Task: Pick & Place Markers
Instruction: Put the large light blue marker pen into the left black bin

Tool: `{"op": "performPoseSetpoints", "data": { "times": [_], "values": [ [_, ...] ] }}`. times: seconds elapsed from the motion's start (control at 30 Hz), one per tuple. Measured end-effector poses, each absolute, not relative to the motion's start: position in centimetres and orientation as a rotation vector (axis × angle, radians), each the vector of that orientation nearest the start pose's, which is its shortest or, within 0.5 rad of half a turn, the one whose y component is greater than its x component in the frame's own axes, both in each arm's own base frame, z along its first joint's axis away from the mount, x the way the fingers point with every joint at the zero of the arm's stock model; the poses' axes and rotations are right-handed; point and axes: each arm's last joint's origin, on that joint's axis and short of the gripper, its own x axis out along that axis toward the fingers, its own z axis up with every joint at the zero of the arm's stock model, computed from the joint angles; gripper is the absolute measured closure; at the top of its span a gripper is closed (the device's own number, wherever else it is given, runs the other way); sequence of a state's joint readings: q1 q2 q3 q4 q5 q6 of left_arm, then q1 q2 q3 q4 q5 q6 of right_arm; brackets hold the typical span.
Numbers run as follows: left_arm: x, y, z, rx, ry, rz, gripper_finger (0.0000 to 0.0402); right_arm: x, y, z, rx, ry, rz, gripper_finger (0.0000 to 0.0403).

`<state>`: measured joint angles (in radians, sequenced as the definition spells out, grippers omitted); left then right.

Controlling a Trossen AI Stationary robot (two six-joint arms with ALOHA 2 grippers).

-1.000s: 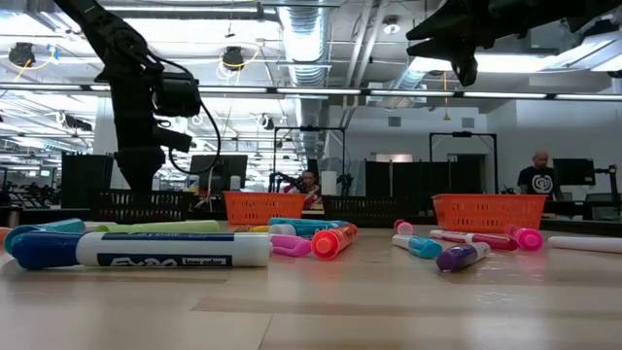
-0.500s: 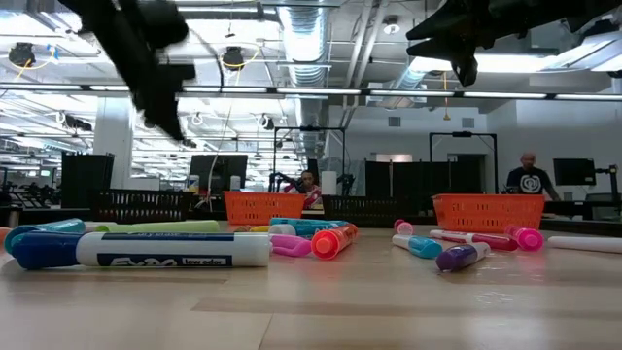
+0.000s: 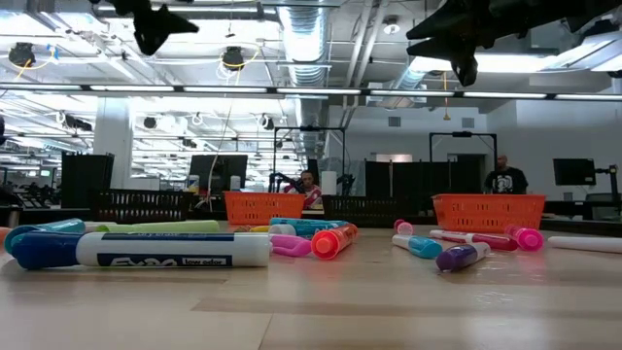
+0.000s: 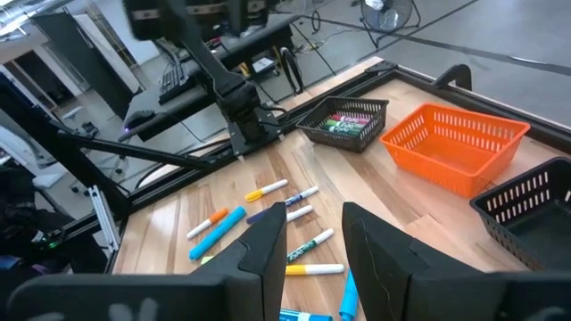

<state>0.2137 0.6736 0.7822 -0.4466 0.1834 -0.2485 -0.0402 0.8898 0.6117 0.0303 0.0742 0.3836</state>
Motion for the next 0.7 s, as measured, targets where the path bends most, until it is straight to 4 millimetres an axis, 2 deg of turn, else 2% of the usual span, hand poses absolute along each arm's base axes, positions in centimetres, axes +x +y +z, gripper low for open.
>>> {"op": "performPoseSetpoints", "data": {
  "times": [0.27, 0.57, 0.7],
  "values": [
    [17.8, -0.4, 31.5, -0.27, 0.346, 0.004, 0.0195, 19.9, -1.0, 27.5, 0.377, 0.223, -0.16, 0.0301],
    [23.6, -2.6, 27.2, -0.259, 0.535, -0.016, 0.0195, 19.9, -1.0, 27.5, 0.377, 0.223, -0.16, 0.0301],
    [26.3, -3.2, 26.8, -0.252, 0.586, -0.019, 0.0195, 19.9, -1.0, 27.5, 0.377, 0.224, -0.16, 0.0301]
  ]
}}
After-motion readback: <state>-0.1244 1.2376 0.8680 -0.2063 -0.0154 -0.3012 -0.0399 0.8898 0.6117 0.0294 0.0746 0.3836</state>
